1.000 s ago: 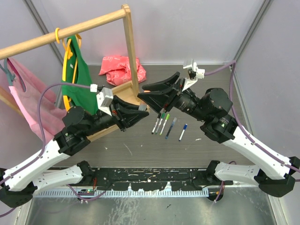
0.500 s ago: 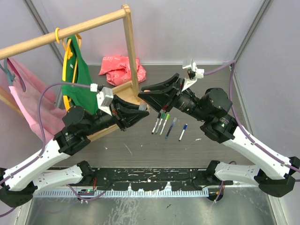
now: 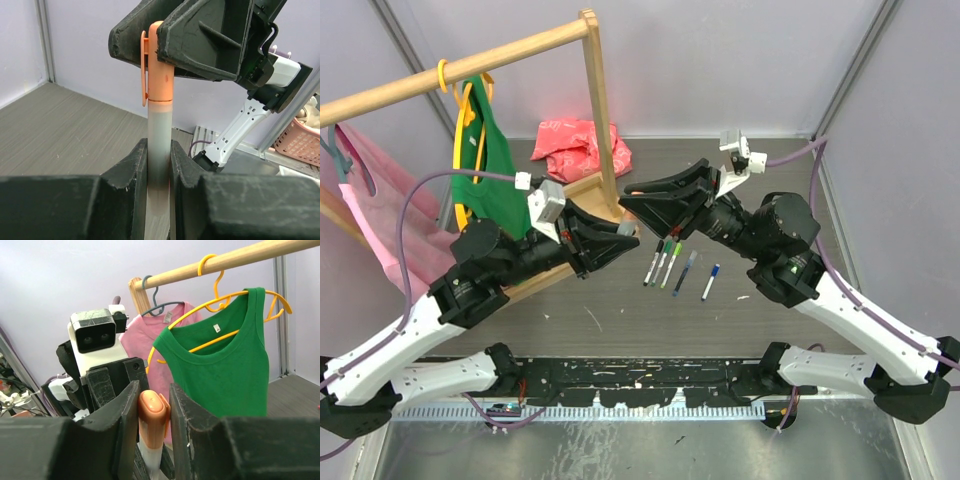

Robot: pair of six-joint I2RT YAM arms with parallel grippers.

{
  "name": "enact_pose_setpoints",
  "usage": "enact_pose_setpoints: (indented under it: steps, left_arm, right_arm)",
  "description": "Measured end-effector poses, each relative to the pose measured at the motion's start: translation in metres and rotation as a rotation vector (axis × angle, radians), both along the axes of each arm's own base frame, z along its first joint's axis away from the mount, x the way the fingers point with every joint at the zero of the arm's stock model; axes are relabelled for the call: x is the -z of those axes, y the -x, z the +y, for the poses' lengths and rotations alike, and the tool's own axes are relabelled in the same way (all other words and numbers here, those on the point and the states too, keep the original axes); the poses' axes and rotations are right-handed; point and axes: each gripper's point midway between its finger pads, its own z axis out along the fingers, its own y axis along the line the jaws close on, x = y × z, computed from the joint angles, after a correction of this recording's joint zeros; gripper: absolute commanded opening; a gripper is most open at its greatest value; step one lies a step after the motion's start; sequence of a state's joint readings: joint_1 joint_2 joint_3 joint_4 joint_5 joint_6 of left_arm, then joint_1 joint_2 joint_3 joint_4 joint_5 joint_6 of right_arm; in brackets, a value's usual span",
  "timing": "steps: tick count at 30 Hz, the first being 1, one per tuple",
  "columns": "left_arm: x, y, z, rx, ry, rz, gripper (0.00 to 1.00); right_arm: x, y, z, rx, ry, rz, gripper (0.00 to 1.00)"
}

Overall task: Insert the pens into the pen caps
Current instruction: Press the pen cap onto the pen.

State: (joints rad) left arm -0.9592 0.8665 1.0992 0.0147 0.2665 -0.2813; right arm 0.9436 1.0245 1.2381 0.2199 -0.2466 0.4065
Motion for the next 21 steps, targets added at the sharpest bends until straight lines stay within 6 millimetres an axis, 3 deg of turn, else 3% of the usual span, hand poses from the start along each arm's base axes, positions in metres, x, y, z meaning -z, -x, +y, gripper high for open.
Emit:
enact_pose_setpoints:
  steps: [13, 21]
  left_arm:
    - [-0.015, 0.021, -0.012, 0.134, -0.014, 0.031, 0.0]
    - [-0.014, 0.038, -0.011, 0.211, -0.041, 0.034, 0.0]
  right_arm:
    - [-0.006, 0.022, -0.005, -0.025, -0.062, -0.156, 0.0]
    - [-0.001, 0.04, -0.006, -0.023, -0.095, -0.193, 0.0]
